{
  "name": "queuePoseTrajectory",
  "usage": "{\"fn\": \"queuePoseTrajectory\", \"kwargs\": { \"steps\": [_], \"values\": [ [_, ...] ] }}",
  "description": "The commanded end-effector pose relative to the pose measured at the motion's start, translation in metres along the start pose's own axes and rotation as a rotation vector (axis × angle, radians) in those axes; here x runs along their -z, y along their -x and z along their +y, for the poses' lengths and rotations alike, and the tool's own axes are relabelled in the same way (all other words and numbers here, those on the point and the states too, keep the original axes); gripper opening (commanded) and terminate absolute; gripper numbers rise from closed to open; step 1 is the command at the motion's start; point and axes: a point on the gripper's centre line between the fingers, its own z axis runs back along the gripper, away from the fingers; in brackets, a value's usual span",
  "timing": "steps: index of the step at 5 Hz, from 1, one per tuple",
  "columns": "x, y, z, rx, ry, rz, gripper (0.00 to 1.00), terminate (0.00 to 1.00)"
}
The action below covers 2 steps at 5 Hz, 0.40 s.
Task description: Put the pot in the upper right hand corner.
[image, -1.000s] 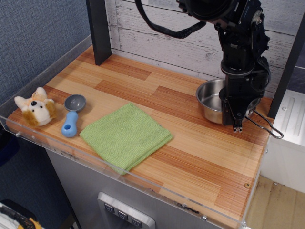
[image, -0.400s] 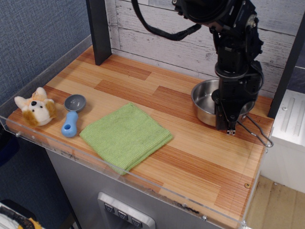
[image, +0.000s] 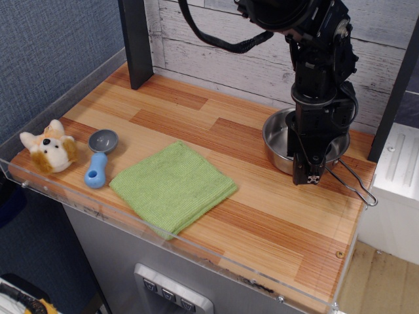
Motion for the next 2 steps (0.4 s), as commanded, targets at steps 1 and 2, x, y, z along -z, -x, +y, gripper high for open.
{"fn": "queuePoseTrajectory", "kwargs": {
  "steps": [1,2],
  "values": [
    [-0.025,-0.009,0.008,-0.022,-0.040,-0.051,1.00,0.00],
    [-0.037,-0.005,0.014,-0.052,0.031,-0.070,1.00,0.00]
  ]
}}
